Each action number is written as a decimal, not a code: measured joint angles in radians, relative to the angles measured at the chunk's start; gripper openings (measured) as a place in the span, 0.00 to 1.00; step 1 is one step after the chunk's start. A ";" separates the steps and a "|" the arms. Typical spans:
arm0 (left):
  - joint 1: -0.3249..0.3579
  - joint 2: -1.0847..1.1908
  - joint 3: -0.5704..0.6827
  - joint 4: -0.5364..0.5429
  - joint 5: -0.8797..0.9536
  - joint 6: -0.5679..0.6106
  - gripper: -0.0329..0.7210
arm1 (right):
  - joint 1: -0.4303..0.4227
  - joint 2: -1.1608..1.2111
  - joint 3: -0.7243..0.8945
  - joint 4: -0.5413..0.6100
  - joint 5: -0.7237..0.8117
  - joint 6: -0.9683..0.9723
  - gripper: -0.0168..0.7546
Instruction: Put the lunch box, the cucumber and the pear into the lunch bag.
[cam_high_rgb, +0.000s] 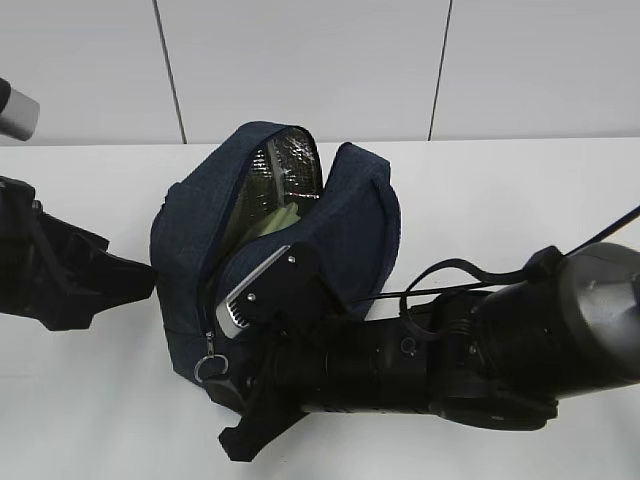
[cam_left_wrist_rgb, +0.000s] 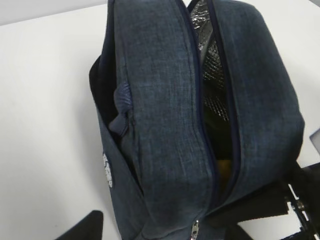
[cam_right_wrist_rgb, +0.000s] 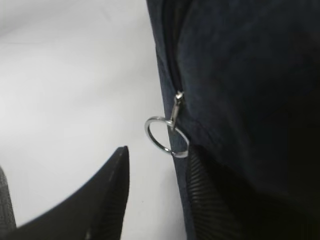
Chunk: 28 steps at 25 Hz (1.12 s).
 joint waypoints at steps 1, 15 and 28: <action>0.000 0.000 0.000 0.000 0.000 0.000 0.62 | 0.000 0.007 -0.002 -0.002 0.000 0.000 0.43; 0.000 0.000 0.000 0.000 0.000 0.000 0.59 | 0.024 0.076 -0.059 -0.004 -0.013 0.000 0.43; 0.000 0.000 0.000 0.000 0.004 0.000 0.58 | 0.051 0.077 -0.073 0.000 0.026 0.006 0.52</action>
